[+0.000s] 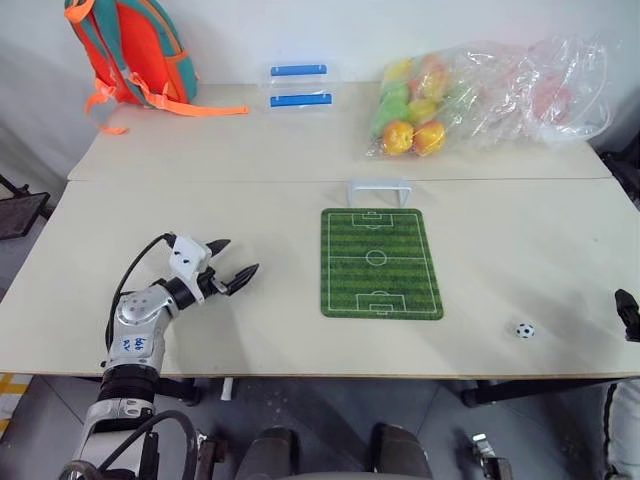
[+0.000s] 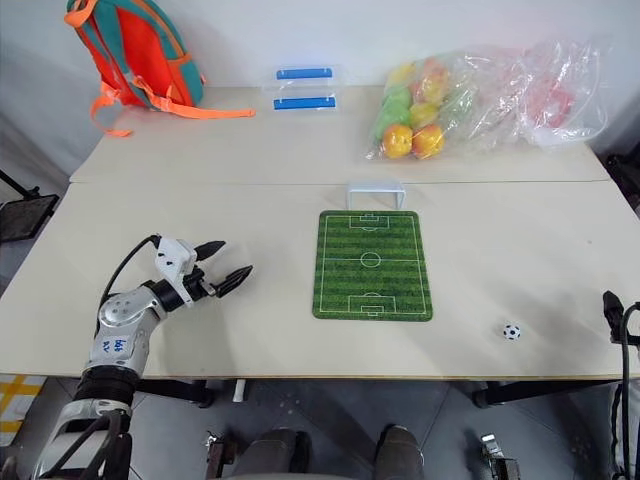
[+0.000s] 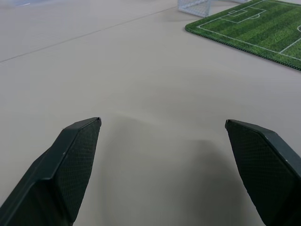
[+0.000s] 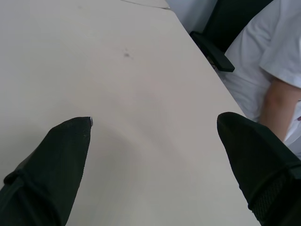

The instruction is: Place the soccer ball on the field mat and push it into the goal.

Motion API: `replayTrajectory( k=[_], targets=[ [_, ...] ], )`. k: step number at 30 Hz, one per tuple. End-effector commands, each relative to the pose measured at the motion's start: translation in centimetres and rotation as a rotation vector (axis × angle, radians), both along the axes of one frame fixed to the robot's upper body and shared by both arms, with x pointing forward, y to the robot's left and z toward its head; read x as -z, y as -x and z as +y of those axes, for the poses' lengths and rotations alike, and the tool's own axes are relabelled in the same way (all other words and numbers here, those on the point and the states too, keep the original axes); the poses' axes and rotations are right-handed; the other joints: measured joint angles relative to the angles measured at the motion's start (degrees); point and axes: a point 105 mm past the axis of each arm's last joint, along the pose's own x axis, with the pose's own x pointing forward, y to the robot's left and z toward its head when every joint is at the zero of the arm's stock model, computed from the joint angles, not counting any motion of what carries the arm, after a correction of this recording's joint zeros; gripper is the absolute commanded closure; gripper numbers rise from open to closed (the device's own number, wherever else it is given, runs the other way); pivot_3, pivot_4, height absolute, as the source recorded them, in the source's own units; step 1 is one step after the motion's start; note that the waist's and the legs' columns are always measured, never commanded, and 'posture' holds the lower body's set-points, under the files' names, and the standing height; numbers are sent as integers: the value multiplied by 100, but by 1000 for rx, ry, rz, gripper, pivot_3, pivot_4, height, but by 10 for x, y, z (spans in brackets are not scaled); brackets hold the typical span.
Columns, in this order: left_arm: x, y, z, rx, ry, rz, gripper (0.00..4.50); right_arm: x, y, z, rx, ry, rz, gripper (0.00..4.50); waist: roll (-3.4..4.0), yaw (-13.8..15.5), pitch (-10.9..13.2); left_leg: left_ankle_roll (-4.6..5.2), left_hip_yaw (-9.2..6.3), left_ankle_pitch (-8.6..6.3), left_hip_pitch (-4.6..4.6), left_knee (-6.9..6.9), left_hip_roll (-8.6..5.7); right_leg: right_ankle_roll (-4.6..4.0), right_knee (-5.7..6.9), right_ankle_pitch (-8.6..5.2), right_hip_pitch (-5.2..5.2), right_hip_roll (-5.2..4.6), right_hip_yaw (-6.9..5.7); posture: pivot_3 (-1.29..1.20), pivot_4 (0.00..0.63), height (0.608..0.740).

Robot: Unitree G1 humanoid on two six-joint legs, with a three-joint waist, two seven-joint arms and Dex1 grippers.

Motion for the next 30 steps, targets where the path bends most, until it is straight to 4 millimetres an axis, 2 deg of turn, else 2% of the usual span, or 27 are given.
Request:
replayTrajectory(
  k=[1, 5, 9, 12, 16, 19, 21, 25, 28, 30],
  targets=[
    [-5, -3, -1, 8, 13, 2, 0, -12, -1, 1, -10, 22, -35, 26, -3, -1, 2, 0, 0, 0, 0, -1, 0, 0, 0, 0, 0, 0, 0, 0, 150, 740],
    [-15, -6, -6, -5, 84, -3, 0, -18, 2, 3, -21, 29, -42, 26, -6, 13, 3, 0, -1, 0, -1, 0, 0, 0, 0, 0, 0, 0, -1, 0, 150, 740],
    [-18, -5, -11, 53, 81, 25, 0, -35, 3, 18, -85, 49, -62, 26, -9, 7, 5, 0, -1, 0, -1, 0, 0, 0, 1, 0, 0, 0, -1, 0, 150, 740],
    [-17, -6, -18, 90, 32, 45, 0, -50, 3, 42, -192, 72, -52, 26, -12, 13, 7, 0, -2, 0, -1, 0, 1, 0, 2, 0, 0, 1, -1, 0, 150, 740],
    [-25, 1, -29, 212, -12, -16, 0, -58, 8, 83, -379, 69, 17, 26, -18, 30, 11, 0, -2, 0, -2, 0, 1, 0, 1, 1, -1, 1, -1, 0, 150, 740],
    [-27, 9, -37, 335, -40, -43, 0, -49, 21, 133, -626, 71, 172, 26, -25, 81, 15, -2, -3, -1, -3, 1, 3, 0, 0, 1, -2, 4, -1, 0, 150, 740],
    [-27, 16, -39, 403, -29, -46, 0, -43, 28, 150, -716, 63, 249, 26, -35, 93, 21, -5, -2, -4, -3, 1, 7, 0, -1, 1, -4, 9, -1, 0, 150, 740],
    [-26, 26, -40, 490, -29, -39, 0, -32, 33, 160, -787, 24, 335, 26, -71, 124, 43, -1, -1, -9, -6, 13, 8, -3, -1, 3, -3, 10, 1, 0, 150, 740],
    [-33, 35, -40, 549, 35, -68, 0, -23, 34, 157, -799, 23, 376, 26, -79, 138, 47, -1, -3, -9, -8, 14, 9, -4, 0, 3, -3, 10, 0, 0, 150, 740],
    [-30, 38, -37, 549, 14, -49, 0, -17, 32, 153, -793, 9, 390, 26, -79, 145, 47, -1, -4, -9, -7, 12, 9, -4, 0, 3, -3, 10, -1, 0, 150, 740]
  ],
)
